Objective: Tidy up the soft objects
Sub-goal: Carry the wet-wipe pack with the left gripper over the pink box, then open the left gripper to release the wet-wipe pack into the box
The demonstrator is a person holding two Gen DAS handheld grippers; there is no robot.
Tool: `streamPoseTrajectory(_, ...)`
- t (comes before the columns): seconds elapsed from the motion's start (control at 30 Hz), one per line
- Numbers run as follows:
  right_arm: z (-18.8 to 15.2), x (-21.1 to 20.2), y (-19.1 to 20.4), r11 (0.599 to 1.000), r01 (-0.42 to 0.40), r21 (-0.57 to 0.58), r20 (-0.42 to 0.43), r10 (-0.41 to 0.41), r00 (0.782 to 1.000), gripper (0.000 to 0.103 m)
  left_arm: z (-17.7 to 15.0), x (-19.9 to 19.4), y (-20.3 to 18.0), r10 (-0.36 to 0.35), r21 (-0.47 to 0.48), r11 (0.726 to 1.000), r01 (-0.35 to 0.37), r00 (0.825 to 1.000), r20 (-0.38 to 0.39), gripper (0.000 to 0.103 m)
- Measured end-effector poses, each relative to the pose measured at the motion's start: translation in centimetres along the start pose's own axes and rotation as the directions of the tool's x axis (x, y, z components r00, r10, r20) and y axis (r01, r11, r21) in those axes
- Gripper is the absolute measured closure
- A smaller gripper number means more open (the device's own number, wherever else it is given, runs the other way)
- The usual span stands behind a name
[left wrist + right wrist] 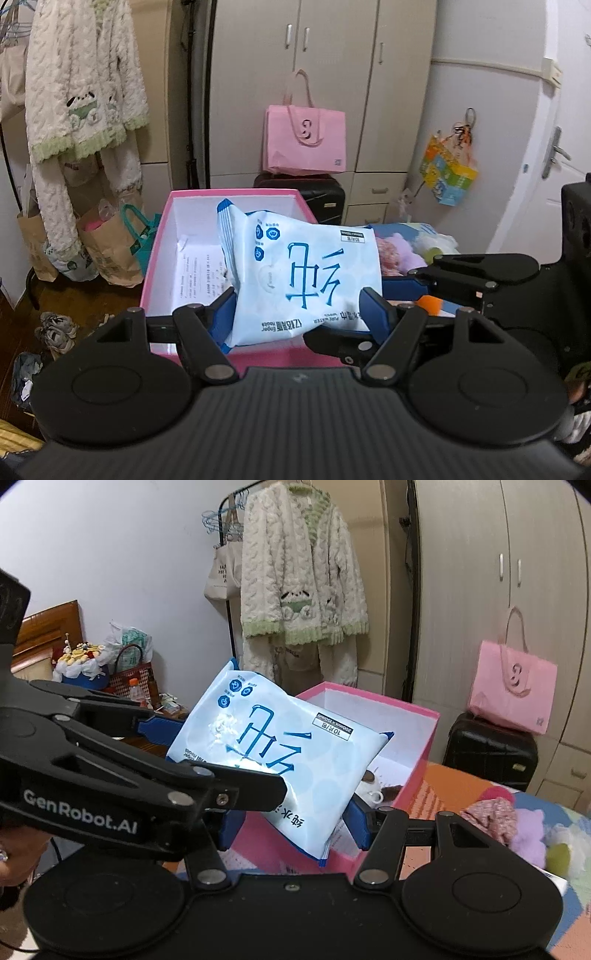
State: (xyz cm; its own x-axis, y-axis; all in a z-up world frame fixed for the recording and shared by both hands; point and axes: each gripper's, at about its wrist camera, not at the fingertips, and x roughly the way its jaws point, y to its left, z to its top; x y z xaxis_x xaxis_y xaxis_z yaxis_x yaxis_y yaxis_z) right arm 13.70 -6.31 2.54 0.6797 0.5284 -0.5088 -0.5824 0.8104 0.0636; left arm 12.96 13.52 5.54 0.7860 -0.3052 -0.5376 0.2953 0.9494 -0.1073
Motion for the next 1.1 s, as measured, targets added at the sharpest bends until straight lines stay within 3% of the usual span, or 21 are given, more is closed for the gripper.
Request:
streamPoseTrajectory(0.5, 2.0, 9.3, -3.2, 1.000, -0.014, -0.006, -0.132, 0.014, 0.991, 0.040, 0.8, 8.9, 5.5, -0.013, -0.135, 0.991, -0.006, 0.990, -0.139, 0.034)
streamPoseTrajectory(0.63, 2.2, 10.4, -3.2, 1.000, -0.017, -0.027, -0.161, 0.012, 0.987, 0.039, 0.4, 9.7, 6.0, 0.007, -0.148, 0.989, -0.030, 0.988, -0.155, 0.034)
streamPoseTrajectory(0.83, 1.8, 10.9, -2.8, 0.996, 0.041, -0.085, -0.198, -0.057, 0.978, 0.036, -0.1, 9.4, 5.5, 0.056, -0.109, 0.991, -0.072, 0.988, -0.145, 0.034)
streamPoseTrajectory(1.1, 1.9, 9.8, -2.3, 0.989, 0.088, -0.120, -0.165, -0.107, 0.980, 0.032, 0.0, 7.9, 5.1, 0.045, -0.095, 0.994, -0.058, 0.990, -0.131, 0.032)
